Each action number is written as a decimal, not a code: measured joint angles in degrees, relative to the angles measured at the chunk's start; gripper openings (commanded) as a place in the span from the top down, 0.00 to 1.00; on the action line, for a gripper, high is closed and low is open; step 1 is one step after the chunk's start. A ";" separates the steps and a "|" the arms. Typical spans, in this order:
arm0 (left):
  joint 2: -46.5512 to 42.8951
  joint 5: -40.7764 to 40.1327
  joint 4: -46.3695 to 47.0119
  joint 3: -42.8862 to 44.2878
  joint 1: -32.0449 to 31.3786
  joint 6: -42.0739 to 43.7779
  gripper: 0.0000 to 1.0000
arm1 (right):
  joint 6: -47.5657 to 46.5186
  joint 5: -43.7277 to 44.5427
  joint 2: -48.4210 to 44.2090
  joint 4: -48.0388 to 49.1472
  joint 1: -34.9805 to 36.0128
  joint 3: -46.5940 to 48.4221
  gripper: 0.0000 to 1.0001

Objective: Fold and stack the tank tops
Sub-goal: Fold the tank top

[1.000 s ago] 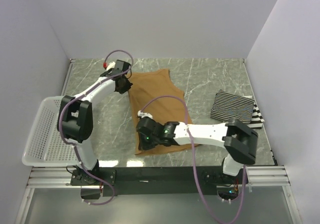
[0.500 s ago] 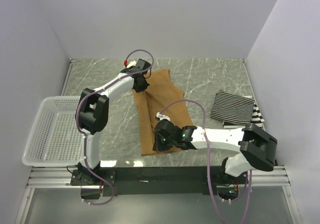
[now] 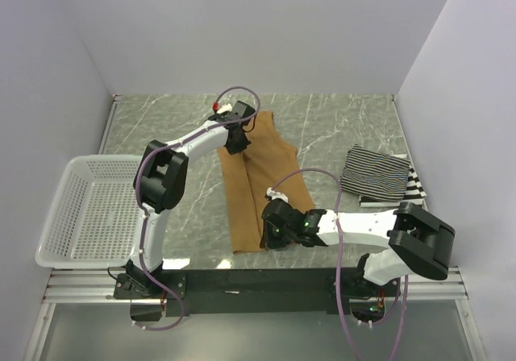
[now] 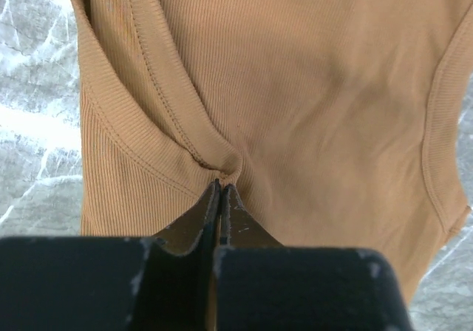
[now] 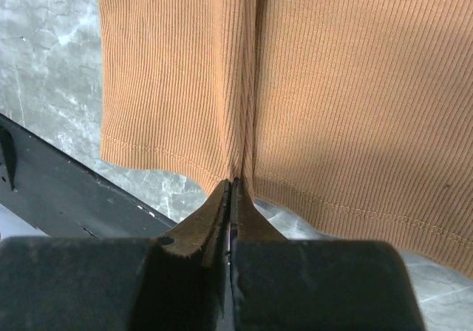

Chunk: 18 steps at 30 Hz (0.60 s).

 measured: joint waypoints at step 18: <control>-9.42 -0.70 4.81 -3.74 0.48 0.57 0.71 | 0.37 11.37 -5.88 -11.69 3.52 7.26 0.67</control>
